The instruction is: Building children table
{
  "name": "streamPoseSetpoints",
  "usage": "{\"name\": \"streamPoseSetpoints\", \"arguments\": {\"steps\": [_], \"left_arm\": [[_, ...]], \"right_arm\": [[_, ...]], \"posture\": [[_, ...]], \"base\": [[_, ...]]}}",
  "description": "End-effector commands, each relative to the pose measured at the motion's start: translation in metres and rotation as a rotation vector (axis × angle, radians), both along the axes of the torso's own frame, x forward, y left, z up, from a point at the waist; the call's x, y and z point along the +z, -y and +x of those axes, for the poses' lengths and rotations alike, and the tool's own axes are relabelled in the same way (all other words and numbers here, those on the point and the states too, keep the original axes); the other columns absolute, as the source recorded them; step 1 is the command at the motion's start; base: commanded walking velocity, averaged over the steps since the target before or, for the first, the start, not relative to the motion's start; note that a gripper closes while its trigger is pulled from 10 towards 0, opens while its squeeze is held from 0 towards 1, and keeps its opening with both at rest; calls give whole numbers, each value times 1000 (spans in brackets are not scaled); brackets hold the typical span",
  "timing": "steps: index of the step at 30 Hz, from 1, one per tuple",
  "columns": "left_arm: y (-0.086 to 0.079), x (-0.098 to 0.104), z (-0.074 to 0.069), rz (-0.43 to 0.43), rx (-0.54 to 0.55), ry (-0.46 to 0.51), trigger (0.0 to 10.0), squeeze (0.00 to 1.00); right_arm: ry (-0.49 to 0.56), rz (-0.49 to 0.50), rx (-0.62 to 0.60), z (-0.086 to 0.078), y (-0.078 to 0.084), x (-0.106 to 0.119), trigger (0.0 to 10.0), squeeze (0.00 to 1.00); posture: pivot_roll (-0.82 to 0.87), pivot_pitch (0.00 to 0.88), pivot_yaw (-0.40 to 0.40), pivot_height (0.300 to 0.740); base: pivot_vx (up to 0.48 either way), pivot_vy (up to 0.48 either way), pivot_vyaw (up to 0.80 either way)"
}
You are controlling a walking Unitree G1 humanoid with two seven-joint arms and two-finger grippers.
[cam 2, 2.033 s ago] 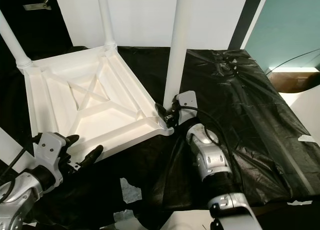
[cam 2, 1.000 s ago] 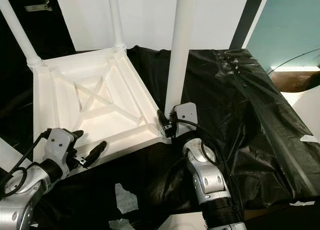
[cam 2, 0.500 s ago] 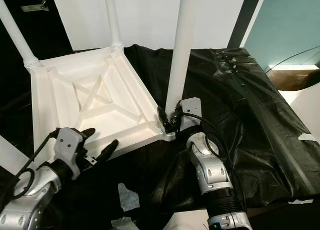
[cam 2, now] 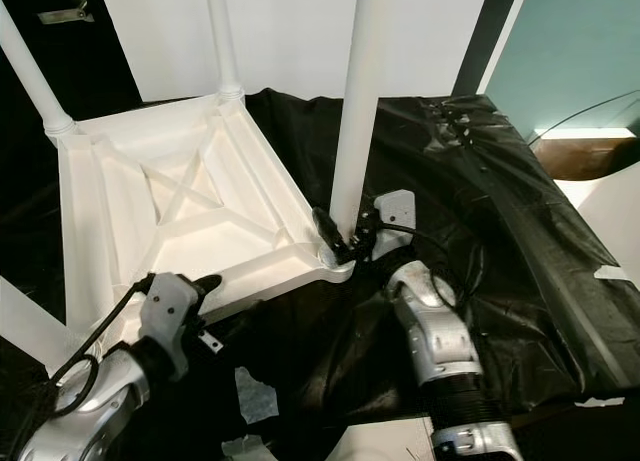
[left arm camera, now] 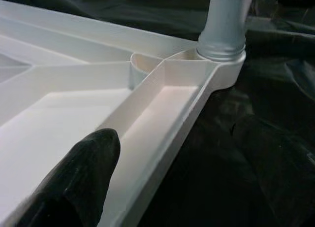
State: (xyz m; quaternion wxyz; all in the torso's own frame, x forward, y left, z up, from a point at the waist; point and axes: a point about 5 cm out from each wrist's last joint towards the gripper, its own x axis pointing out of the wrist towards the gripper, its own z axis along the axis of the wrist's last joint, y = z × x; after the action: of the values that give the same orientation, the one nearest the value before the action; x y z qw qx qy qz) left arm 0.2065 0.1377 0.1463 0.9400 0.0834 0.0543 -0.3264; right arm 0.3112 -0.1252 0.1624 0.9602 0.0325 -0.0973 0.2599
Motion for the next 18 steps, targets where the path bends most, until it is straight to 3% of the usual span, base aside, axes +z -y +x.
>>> {"name": "streamPoseSetpoints", "arguments": {"steps": [1, 3, 6, 12, 18], "left_arm": [[-3, 1, -5, 10, 3, -12, 10000, 0], [-18, 4, -20, 61, 42, -23, 10000, 0], [-27, 5, -26, 87, 70, -34, 10000, 0], [-33, 6, -33, 113, 72, -57, 10000, 0], [-38, 7, -37, 140, 82, -71, 10000, 0]], "right_arm": [[8, -2, 11, 2, 9, 3, 10000, 0], [2, -54, 77, -7, 24, 3, 10000, 0], [-14, -78, 115, -16, 28, -1, 10000, 0], [-34, -95, 155, -24, 25, -7, 10000, 0], [-67, -126, 295, -40, 14, -10, 10000, 0]], "posture": [[205, 41, -64, 740], [219, 46, -71, 740], [224, 47, -78, 740], [222, 50, -82, 740], [220, 57, -81, 740]], "base": [[0, 0, 0], [0, 0, 0], [0, 0, 0], [0, 0, 0], [0, 0, 0]]}}
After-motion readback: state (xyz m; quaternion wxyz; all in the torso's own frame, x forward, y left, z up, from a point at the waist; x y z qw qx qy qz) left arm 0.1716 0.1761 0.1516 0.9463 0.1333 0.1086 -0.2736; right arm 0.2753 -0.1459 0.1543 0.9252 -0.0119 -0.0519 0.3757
